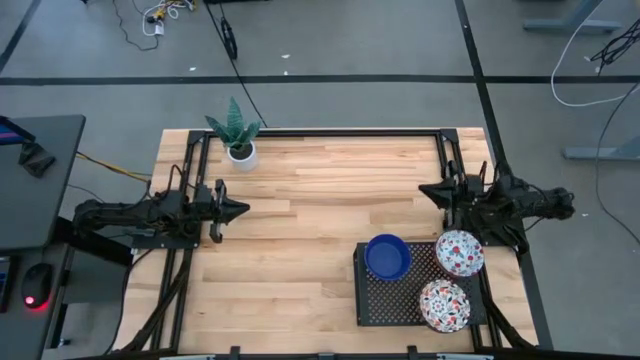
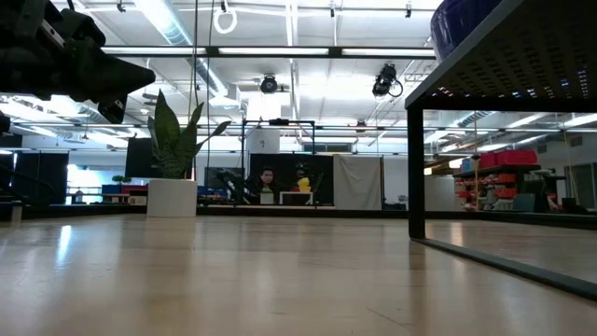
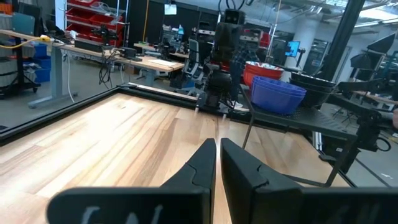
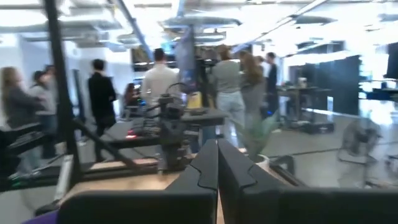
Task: Pick & Place Mini bowls
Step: Return to home position
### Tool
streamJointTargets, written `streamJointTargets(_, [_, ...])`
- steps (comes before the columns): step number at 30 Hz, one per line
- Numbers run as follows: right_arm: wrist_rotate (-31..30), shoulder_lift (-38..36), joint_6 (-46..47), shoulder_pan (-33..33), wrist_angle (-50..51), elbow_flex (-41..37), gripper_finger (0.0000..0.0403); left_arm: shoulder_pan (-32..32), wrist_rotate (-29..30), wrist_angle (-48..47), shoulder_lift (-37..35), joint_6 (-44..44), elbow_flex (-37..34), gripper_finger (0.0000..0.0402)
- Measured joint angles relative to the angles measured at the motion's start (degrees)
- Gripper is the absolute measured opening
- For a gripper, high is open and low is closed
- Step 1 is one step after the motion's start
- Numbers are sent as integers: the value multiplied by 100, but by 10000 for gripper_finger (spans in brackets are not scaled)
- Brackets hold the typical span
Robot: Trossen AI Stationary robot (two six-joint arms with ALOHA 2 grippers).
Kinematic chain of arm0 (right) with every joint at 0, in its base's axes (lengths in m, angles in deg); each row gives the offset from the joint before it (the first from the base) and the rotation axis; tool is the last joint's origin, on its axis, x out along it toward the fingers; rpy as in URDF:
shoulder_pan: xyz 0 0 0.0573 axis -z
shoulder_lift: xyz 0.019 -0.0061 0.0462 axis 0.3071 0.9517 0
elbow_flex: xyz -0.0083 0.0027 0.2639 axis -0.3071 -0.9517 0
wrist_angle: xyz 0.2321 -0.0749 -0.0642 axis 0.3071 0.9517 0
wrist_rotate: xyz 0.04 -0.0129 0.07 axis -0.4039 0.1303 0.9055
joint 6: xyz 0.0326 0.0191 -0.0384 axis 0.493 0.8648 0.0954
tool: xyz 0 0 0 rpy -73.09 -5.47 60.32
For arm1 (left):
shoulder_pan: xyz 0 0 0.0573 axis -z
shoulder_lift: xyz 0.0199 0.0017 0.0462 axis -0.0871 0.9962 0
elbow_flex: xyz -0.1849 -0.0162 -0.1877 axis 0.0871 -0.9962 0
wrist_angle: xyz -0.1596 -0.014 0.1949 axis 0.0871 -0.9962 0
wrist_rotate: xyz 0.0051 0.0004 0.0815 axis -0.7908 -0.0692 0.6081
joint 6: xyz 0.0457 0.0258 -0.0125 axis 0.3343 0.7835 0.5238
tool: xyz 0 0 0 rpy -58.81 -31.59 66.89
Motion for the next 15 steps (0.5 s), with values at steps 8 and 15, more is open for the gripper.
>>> streamJointTargets(8, [857, 0, 399, 873, 368, -12, 0, 0, 3, 0, 0, 0, 0, 30])
streamJointTargets(15, [1579, -2, 655, 1216, -222, -618, 0, 0, 3, 0, 0, 0, 0, 30])
